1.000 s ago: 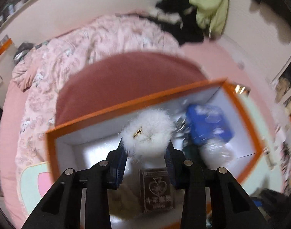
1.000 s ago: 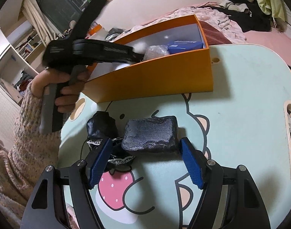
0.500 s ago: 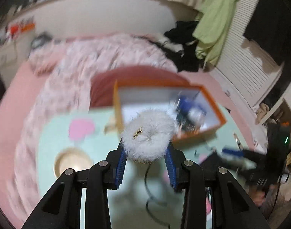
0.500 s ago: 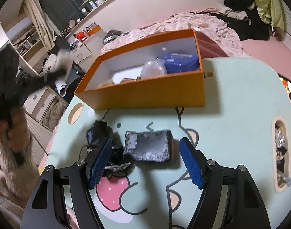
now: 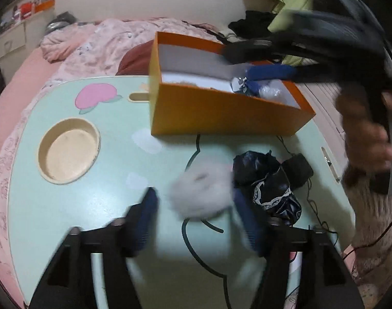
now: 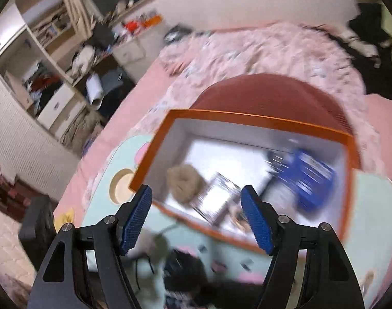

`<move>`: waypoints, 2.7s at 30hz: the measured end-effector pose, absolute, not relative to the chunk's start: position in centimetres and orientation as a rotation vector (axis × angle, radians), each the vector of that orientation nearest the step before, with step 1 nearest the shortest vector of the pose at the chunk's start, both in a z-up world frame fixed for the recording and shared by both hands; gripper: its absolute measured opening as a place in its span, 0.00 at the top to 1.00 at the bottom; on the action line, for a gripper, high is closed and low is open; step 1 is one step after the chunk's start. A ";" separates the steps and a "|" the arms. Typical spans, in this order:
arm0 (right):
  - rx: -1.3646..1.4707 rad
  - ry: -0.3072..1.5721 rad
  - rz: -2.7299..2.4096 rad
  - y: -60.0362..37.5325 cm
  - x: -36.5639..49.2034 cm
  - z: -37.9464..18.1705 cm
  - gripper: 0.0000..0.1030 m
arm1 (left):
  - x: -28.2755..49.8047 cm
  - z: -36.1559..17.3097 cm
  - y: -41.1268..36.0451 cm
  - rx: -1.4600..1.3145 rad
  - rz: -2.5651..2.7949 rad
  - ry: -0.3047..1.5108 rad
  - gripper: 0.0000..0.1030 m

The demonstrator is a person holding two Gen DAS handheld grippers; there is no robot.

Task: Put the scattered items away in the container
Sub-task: 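Grasp the white fluffy pom-pom from the box with the left tool, set it down, then grasp the beige fluffy pom-pom from the box with the right tool, set it down, then grasp the brown card box with the left tool and place it on the table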

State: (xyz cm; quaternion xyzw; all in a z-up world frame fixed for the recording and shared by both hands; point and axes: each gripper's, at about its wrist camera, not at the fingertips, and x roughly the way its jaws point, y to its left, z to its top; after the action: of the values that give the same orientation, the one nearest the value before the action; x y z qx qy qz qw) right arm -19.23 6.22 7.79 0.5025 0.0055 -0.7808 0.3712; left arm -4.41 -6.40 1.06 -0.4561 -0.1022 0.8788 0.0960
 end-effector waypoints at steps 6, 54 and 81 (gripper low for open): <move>1.438 0.240 -1.875 0.2 -21.5 4.5 0.47 | -3.2 1.4 -7.2 -1.275 2.673 -0.329 0.25; 1.318 -0.004 -2.134 16.5 -7.2 1.0 0.66 | -19.7 6.5 -2.2 -1.639 2.333 -0.086 0.46; 1.312 -0.024 -2.102 16.4 -5.8 -0.3 0.56 | -20.6 2.0 0.9 -1.702 2.424 0.289 0.59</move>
State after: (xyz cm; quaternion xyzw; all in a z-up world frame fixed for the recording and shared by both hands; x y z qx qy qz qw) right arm -5.81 16.36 -0.25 0.5007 -0.0093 -0.8019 0.3258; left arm -20.56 0.90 1.98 -0.5699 0.0969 0.8118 0.0829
